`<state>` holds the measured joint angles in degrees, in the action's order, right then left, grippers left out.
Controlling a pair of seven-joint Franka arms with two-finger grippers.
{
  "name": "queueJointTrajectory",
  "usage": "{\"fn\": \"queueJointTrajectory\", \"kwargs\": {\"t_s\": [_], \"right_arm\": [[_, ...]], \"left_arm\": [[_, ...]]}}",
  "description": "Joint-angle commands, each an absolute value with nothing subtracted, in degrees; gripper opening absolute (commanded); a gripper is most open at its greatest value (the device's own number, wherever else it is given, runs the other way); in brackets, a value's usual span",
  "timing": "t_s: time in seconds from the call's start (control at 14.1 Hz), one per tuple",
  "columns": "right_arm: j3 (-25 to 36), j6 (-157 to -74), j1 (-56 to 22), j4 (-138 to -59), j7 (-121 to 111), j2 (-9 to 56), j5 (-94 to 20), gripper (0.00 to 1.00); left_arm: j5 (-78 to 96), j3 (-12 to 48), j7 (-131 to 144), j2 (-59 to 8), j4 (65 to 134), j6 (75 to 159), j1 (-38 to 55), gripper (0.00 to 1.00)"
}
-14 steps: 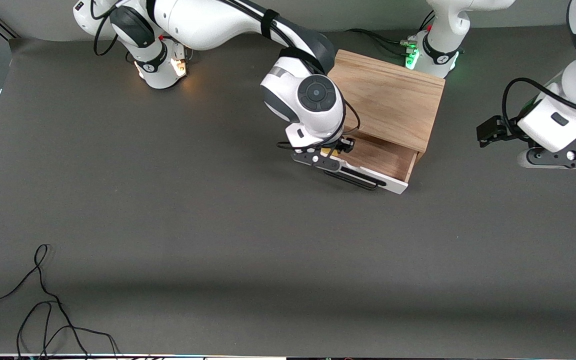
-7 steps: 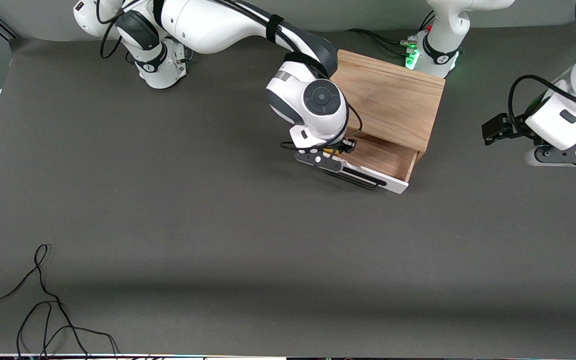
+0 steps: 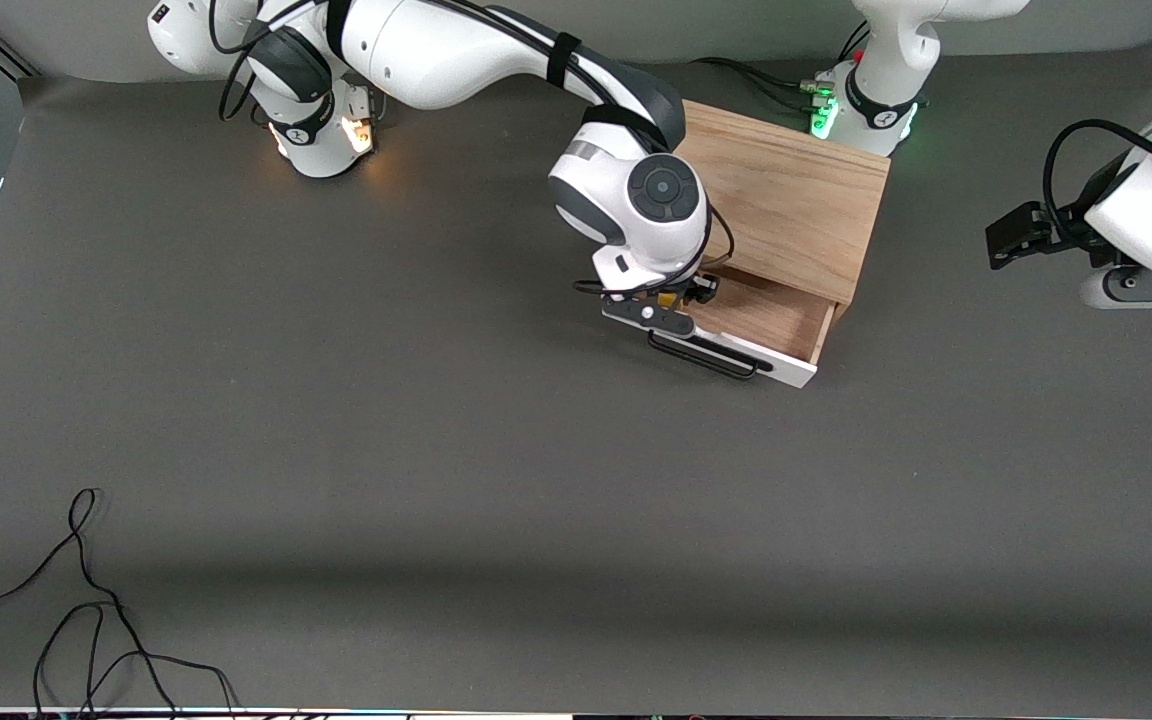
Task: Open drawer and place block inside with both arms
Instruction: 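Lower the yellow cube into the drawer with the right gripper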
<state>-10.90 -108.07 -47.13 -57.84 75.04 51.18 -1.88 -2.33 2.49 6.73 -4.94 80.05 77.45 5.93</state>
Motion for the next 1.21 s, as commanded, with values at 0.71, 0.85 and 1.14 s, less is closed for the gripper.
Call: {"fn": "queueJointTrajectory", "kwargs": {"t_s": [0.71,0.85,1.14], "right_arm": [[-10.4,-109.7,-48.9,-58.4,77.2,50.8,1.3,1.0],[-10.3,-109.1,-48.6,-58.2,77.0,49.9,1.3,1.0],[-7.7,-104.2,-47.5,-57.7,76.0,43.7,1.3,1.0]], "left_arm": [[-2.3,2.8,6.3,-4.1,79.7,79.7,5.5,1.0],[-2.0,2.5,6.0,-2.8,81.0,80.5,5.4,1.0],[-1.9,2.5,6.2,2.7,89.2,85.4,5.5,1.0]]}}
